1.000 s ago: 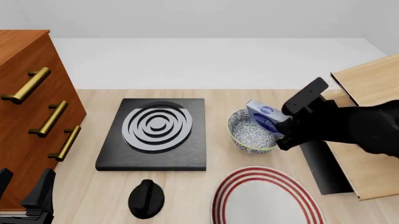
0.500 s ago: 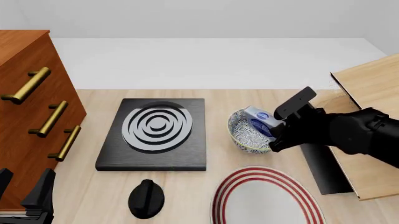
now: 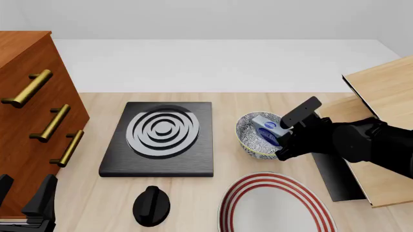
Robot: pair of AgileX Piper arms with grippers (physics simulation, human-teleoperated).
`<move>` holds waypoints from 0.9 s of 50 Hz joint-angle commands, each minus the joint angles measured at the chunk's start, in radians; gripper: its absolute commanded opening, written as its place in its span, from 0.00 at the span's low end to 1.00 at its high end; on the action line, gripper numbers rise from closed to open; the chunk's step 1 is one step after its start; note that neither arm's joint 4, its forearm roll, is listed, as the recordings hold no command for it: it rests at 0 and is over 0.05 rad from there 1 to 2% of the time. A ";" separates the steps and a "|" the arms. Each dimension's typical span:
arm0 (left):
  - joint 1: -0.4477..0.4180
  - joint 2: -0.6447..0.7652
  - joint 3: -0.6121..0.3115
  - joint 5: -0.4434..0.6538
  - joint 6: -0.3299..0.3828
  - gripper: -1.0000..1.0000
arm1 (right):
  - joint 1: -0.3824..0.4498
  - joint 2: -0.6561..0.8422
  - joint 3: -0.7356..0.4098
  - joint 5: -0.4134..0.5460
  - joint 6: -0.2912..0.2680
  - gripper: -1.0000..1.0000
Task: Pick up the cream cheese and put it in the bowl.
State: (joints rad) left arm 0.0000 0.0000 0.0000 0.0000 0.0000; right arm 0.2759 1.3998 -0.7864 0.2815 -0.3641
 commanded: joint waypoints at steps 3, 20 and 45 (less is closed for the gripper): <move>0.000 0.000 0.000 0.000 0.000 1.00 | -0.006 0.030 -0.003 -0.032 0.017 0.00; 0.000 0.000 0.000 0.000 0.000 1.00 | -0.013 0.071 0.004 -0.064 0.004 0.00; 0.000 0.000 0.000 0.000 0.000 1.00 | -0.003 0.054 0.009 -0.045 0.018 1.00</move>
State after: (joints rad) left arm 0.0000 0.0000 0.0000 0.0000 0.0000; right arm 0.2680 1.4627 -0.7782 0.2259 -0.3563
